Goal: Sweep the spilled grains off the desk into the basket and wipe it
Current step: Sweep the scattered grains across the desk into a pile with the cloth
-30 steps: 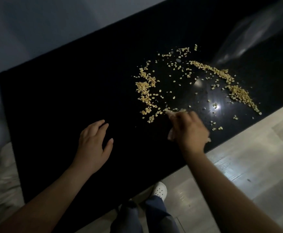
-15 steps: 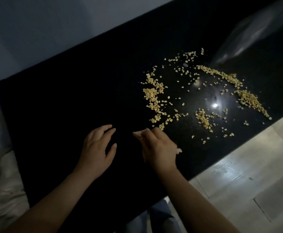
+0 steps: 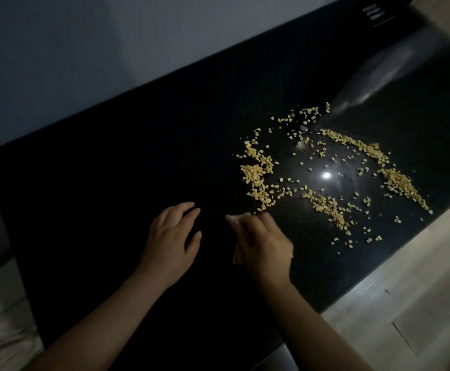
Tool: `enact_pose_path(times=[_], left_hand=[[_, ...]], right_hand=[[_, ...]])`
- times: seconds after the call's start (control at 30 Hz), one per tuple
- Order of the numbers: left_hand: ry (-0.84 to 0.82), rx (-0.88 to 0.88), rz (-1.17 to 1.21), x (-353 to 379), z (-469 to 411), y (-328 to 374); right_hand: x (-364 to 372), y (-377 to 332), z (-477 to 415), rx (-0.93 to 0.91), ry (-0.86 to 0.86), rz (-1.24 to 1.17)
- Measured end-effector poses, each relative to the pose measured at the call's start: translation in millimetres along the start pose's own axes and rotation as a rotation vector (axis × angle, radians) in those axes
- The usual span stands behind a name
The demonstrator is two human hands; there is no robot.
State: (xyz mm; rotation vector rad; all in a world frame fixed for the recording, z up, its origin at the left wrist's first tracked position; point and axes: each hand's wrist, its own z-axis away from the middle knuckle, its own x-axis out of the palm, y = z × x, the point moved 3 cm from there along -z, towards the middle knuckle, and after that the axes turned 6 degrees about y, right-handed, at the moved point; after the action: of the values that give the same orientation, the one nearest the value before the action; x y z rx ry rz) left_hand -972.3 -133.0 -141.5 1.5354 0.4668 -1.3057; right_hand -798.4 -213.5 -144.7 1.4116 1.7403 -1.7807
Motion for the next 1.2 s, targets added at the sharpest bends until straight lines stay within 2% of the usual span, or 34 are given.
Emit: enact_pose_path(times=[0.17,0.3,0.4,0.53,0.63,0.7,0.83,0.9,1.0,1.13,1.2], left_hand=[[-0.031,0.023,0.0,-1,-7,-8],[-0.003,-0.002,0.023,-2,-14,-7],[0.021,-0.026,0.038,-3,-15,-4],[0.019,-0.058,0.076,-3,-13,-5],[0.009,-0.05,0.079,-4,-10,-6],[0.005,-0.044,0.125,-6,-9,-7],[0.043,-0.058,0.184,-10,-8,-7],[0.091,-0.072,0.197,-14,-8,-8],[0.151,-0.125,0.207,-21,-5,-15],[0.151,-0.2,0.155,-28,3,-35],[0.16,-0.207,0.107,-31,4,-43]], right_hand=[[3,27,-20,-0.089,-0.022,0.078],[-30,67,-58,0.069,0.094,0.202],[-40,57,-63,0.11,0.125,0.146],[-7,8,-49,-0.019,-0.03,-0.035],[20,-6,-53,-0.104,-0.115,-0.029],[24,2,-61,-0.152,-0.093,0.016],[-3,53,-92,0.066,0.024,0.187],[-16,63,-99,0.137,0.065,0.178],[-16,30,-89,0.08,0.088,0.049],[23,-30,-68,-0.071,-0.051,-0.126],[44,-44,-71,-0.108,-0.128,-0.137]])
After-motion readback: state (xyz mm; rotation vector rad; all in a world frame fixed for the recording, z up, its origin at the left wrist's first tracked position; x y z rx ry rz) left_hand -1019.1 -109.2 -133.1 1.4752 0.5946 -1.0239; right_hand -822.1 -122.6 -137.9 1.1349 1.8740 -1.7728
